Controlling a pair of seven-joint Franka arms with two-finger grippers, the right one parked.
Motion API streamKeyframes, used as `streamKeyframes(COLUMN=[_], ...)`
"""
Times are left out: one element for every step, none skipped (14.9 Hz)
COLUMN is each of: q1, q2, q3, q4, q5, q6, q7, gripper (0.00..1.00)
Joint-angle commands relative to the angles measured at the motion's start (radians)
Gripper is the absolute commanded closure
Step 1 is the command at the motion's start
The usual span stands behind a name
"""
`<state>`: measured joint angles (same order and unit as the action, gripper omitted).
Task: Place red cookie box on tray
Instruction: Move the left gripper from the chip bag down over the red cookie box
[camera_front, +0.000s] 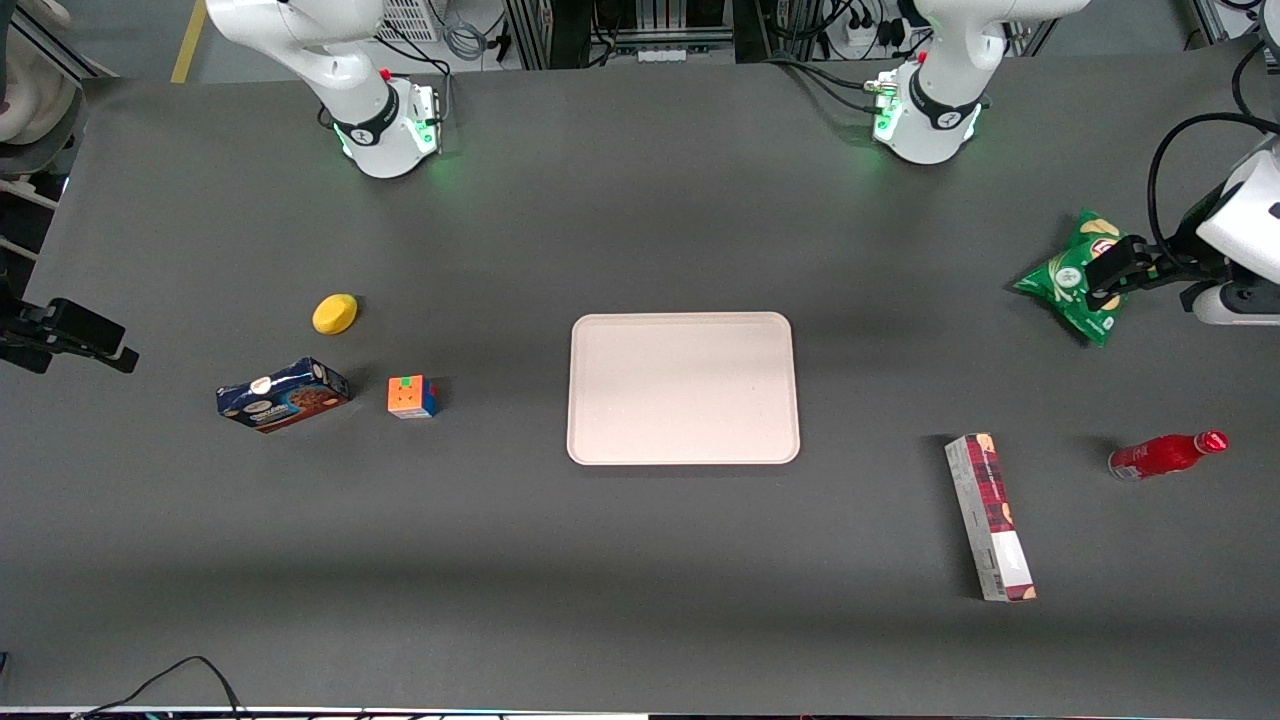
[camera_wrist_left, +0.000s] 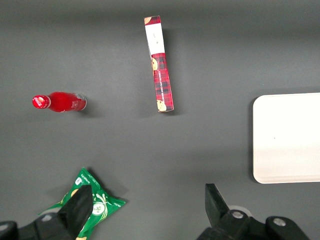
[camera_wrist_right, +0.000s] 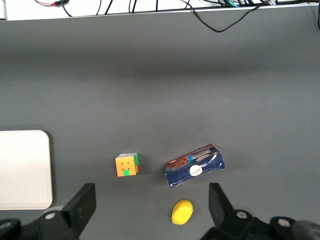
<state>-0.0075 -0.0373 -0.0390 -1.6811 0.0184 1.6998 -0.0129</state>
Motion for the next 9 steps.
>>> streamKeyframes(q1=[-0.023, -0.023, -0.025, -0.025, -0.023, -0.026, -0.032, -0.034, -0.034], q2=[0.011, 0.013, 0.016, 0.019, 0.03, 0.045, 0.065, 0.091, 0.123], q3=[0.016, 0.016, 0.016, 0.016, 0.016, 0.016, 0.014, 0.011, 0.011], q4=[0.021, 0.021, 0.021, 0.021, 0.021, 0.021, 0.021, 0.021, 0.018], q5=[0.011, 0.011, 0.011, 0.011, 0.0, 0.0, 0.002, 0.002, 0.003], q6=[-0.005, -0.005, -0.005, -0.005, -0.005, -0.003, -0.003, 0.004, 0.041], q7=[-0.013, -0.016, -0.021, -0.019, -0.018, -0.016, -0.018, -0.019, -0.019], gripper=[0.0, 0.0, 0.0, 0.0, 0.0, 0.0, 0.0, 0.0, 0.0])
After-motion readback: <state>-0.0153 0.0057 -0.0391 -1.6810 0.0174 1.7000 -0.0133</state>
